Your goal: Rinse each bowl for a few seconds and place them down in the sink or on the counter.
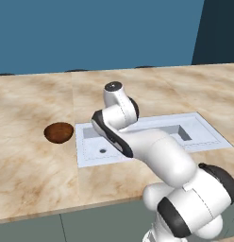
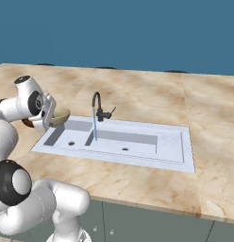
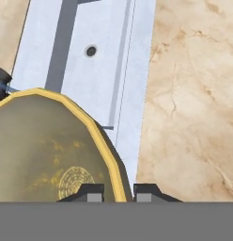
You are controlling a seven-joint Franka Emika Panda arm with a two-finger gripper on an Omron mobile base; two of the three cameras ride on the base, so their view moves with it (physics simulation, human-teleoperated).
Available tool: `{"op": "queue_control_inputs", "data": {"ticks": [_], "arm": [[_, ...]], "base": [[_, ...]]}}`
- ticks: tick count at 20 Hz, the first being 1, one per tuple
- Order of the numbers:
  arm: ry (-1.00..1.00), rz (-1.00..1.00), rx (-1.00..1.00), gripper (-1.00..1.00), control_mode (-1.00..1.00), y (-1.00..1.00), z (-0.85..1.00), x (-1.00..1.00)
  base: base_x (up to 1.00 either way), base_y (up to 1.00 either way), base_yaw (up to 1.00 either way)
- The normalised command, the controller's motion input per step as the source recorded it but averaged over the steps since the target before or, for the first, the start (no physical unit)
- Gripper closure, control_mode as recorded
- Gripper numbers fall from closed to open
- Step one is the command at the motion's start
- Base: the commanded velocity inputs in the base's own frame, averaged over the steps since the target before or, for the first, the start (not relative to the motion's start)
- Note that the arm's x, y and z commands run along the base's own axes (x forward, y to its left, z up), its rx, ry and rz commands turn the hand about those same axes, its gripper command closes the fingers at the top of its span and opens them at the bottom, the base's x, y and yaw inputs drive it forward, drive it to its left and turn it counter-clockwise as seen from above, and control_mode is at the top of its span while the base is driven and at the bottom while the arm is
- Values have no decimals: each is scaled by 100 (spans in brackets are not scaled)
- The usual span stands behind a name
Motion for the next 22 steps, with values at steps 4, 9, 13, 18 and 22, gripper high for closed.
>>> {"op": "queue_control_inputs", "data": {"ticks": [4,9,13,18,22], "arm": [[0,-7,-1,100,-100,-18,-11,18],[0,-8,0,100,-100,-18,-13,17],[0,-9,-1,100,-100,-9,-17,20],[0,-10,0,100,-100,-16,-15,15],[0,-10,0,100,-100,-21,-6,7]], "base": [[0,0,0],[0,0,0],[0,0,0],[0,0,0],[0,0,0]]}}
